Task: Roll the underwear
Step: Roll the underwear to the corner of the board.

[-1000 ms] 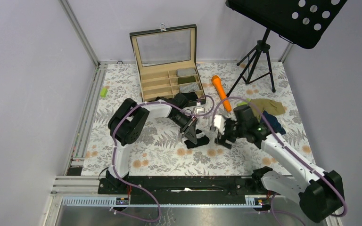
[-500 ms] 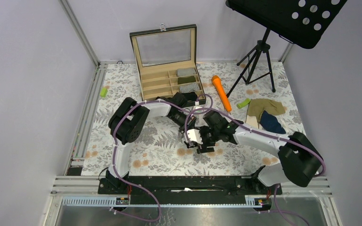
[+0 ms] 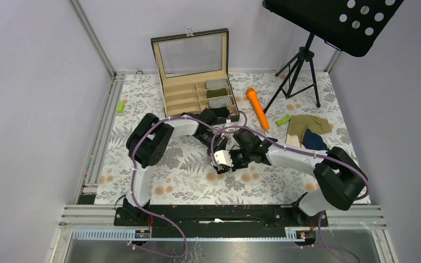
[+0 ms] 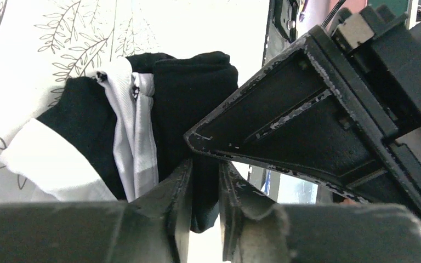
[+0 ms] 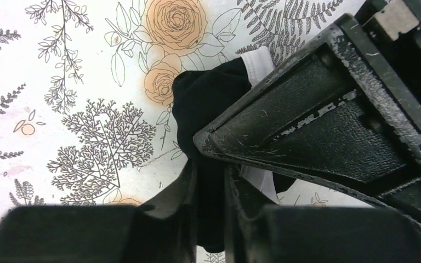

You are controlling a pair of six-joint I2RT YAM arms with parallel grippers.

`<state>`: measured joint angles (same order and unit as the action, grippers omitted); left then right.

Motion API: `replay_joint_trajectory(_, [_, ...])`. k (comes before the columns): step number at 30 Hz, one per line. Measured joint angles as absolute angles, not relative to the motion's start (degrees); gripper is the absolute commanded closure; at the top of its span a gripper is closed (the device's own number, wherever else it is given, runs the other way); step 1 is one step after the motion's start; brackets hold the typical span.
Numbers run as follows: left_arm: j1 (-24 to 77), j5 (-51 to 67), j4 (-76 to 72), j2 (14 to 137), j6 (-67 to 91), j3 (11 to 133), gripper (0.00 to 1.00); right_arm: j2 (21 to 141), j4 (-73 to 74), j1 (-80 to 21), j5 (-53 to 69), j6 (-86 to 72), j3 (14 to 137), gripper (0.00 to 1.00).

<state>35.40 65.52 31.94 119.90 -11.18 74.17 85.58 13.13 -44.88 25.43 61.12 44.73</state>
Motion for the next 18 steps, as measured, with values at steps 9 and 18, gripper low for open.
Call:
replay_joint_trajectory(9, [30.0,58.7,34.3,115.1,-11.1,73.9,0.62,86.3,16.2,-45.0,26.5,61.9,46.5,1.0])
replay_joint_trajectory(18, [26.7,54.9,34.3,108.7,-8.1,69.1,0.85,86.3,17.7,-45.2,26.7,61.6,46.9,1.0])
